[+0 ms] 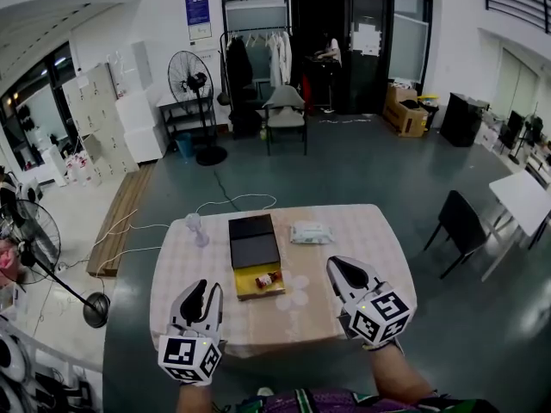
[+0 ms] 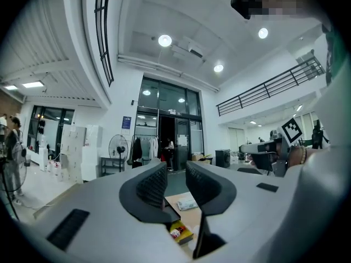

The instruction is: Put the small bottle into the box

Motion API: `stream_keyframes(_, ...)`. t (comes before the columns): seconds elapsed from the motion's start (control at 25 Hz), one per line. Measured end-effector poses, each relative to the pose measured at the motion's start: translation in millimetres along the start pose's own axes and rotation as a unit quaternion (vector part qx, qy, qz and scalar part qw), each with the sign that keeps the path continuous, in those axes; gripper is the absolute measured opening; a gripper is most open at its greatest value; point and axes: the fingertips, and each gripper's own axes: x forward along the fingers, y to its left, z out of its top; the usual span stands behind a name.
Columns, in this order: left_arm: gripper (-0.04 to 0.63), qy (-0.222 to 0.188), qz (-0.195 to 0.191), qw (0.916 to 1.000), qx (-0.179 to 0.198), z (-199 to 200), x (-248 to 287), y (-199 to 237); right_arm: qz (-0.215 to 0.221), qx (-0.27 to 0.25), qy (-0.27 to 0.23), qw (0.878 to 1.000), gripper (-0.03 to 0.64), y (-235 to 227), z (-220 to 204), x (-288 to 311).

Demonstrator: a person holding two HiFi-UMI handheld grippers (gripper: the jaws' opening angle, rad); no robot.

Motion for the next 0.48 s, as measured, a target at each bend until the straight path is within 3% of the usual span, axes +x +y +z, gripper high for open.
stream_keyframes(0.28, 0.052, -0.001, 0.018, 0.9998, 0.002, 0.0, -4.7, 14.5, 0.000, -0.004, -0.001, 1.000, 0.008, 11.5, -2.0, 4.9)
stream_keyframes(0.48, 0.028, 0.000, 0.020, 0.9998, 0.000, -3.3, -7.4, 21.6, -0.001, -0.008, -0.004, 1.000, 0.007, 18.3, -1.8, 8.2)
